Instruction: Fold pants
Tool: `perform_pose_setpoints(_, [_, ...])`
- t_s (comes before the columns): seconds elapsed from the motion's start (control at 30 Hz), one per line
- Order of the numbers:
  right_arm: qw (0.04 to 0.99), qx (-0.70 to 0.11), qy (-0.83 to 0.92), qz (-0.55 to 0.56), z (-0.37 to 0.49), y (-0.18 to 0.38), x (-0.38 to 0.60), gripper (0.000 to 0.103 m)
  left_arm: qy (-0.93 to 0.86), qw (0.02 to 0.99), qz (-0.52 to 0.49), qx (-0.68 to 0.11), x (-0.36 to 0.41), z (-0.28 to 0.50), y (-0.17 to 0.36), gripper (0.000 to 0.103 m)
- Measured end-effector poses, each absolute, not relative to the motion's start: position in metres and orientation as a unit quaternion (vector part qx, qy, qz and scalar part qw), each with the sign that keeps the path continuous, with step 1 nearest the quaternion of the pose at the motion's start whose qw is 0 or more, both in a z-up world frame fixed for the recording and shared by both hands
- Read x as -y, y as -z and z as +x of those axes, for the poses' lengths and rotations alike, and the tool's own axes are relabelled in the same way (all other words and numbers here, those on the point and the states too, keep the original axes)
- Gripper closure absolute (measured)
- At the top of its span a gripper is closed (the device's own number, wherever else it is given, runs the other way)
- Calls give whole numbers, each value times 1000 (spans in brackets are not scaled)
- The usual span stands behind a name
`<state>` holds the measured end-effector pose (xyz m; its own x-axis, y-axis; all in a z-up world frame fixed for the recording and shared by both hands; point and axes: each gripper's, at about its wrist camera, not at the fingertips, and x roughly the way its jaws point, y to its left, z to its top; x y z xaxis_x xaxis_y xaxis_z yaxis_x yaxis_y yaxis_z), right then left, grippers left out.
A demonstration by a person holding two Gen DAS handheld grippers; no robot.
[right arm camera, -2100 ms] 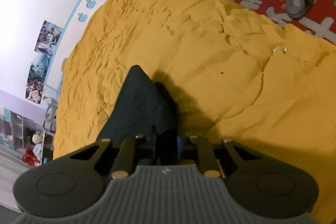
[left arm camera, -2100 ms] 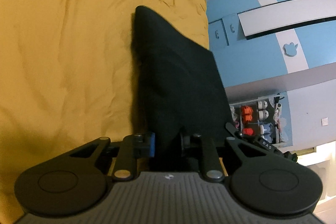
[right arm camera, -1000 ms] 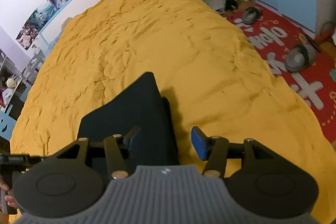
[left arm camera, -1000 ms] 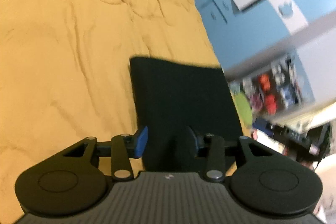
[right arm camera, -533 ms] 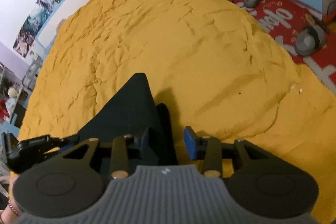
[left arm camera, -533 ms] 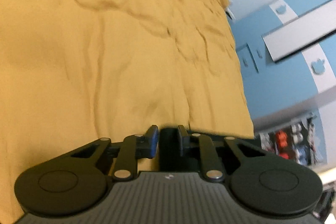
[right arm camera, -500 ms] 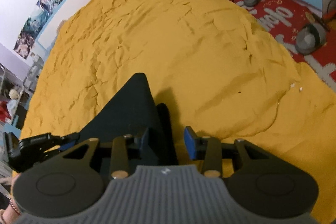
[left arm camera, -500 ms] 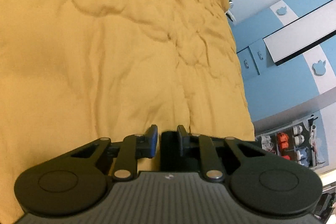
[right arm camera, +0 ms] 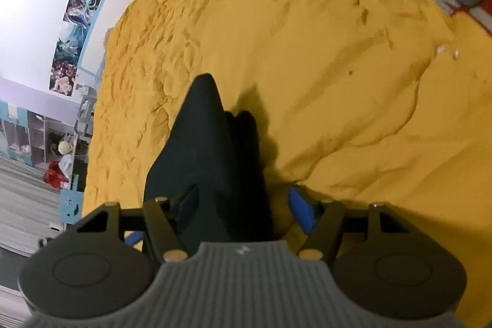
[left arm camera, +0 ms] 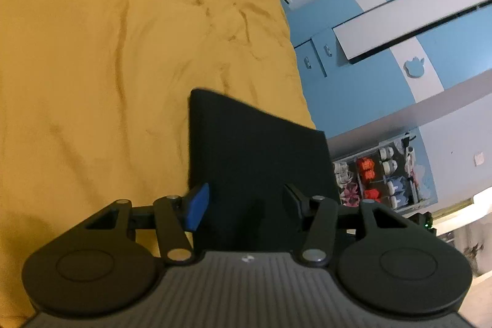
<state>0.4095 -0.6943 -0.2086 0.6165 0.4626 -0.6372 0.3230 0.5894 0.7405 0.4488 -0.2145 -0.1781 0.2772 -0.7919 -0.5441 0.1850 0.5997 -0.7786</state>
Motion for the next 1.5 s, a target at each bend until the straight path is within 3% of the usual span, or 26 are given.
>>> perform_pose_setpoints(0.1, [773, -431, -50, 462, 416, 220, 693, 49, 329, 725, -332, -507, 214, 454, 194, 42])
perform_pose_setpoints(0.3, [759, -418, -68, 495, 424, 243, 693, 66, 324, 693, -376, -523, 214, 465, 227, 58])
perform_pose_setpoints(0.33, [757, -416, -70, 499, 424, 245, 694, 68, 322, 689, -382, -526, 212, 466, 231, 64])
perform_pose_setpoints(0.47, [754, -414, -78, 503, 424, 246, 695, 69, 317, 661, -421, -534, 193, 470, 239, 65])
perform_pose_setpoints(0.57, [756, -417, -78, 499, 422, 243, 695, 69, 305, 687, -377, -540, 182, 470, 224, 60])
perform_pose_setpoints(0.73, [759, -415, -72, 496, 424, 244, 694, 69, 315, 685, -363, -548, 191, 471, 221, 42])
perform_pose_setpoints(0.9, [759, -417, -73, 494, 424, 244, 693, 69, 319, 693, -352, -543, 217, 472, 232, 39])
perform_pose_setpoints(0.97, [759, -417, -73, 494, 424, 245, 694, 69, 316, 692, -360, -539, 222, 473, 238, 41])
perform_pose_setpoints(1.07, [759, -413, -72, 498, 422, 246, 694, 71, 319, 697, -359, -533, 222, 471, 239, 54])
perform_pose_setpoints(1.23, [772, -402, -73, 487, 418, 235, 690, 86, 322, 702, -363, -521, 212, 466, 230, 79])
perform_pose_setpoints(1.33, [782, -396, -67, 477, 416, 221, 685, 90, 329, 718, -344, -508, 214, 462, 210, 85])
perform_pose_setpoints(1.5, [799, -392, -62, 452, 409, 185, 669, 91, 335, 741, -309, -493, 211, 452, 171, 85])
